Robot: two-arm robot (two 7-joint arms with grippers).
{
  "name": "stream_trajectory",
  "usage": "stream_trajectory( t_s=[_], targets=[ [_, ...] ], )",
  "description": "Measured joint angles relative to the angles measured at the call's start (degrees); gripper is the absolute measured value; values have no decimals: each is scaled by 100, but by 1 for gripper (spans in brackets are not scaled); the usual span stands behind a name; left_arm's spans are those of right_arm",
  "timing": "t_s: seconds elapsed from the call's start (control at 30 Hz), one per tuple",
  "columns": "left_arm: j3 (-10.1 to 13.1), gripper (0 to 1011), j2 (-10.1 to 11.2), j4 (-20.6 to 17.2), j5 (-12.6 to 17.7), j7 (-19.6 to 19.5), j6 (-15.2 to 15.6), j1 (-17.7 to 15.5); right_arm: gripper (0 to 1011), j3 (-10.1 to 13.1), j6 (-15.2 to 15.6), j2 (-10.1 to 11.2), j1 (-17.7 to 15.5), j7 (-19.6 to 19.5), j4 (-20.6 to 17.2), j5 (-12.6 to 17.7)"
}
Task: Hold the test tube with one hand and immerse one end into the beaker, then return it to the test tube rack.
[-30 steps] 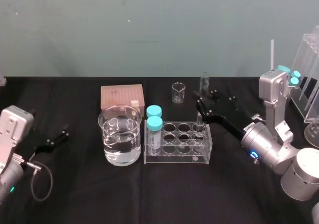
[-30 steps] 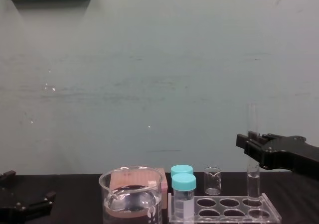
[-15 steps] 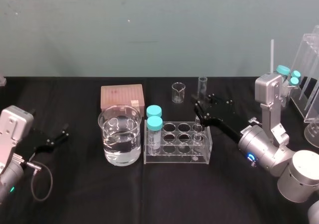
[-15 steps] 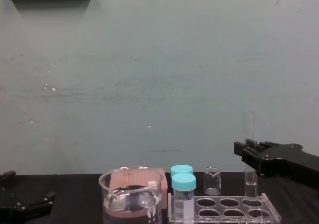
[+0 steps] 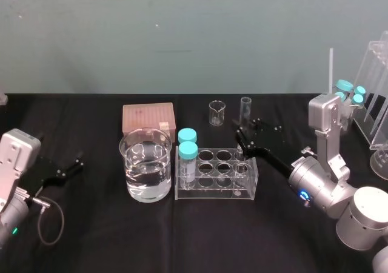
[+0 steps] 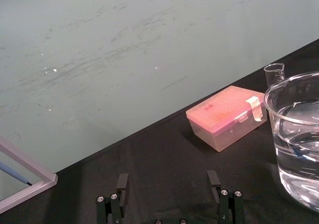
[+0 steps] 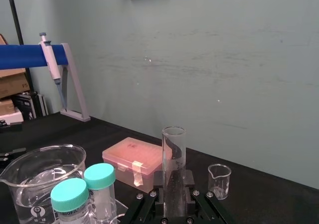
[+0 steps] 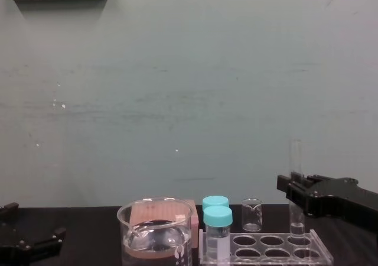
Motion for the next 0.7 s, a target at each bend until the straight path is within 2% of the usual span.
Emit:
stream_trajectory(
  t_s=[0.4,0.7],
  targets=[
    [0,1000,0,0,0,0,0,0,226,18,-173,-59,19,35,182,-10],
    [0,1000,0,0,0,0,0,0,226,14,-185,-77,38,52,235,-40]
  ],
)
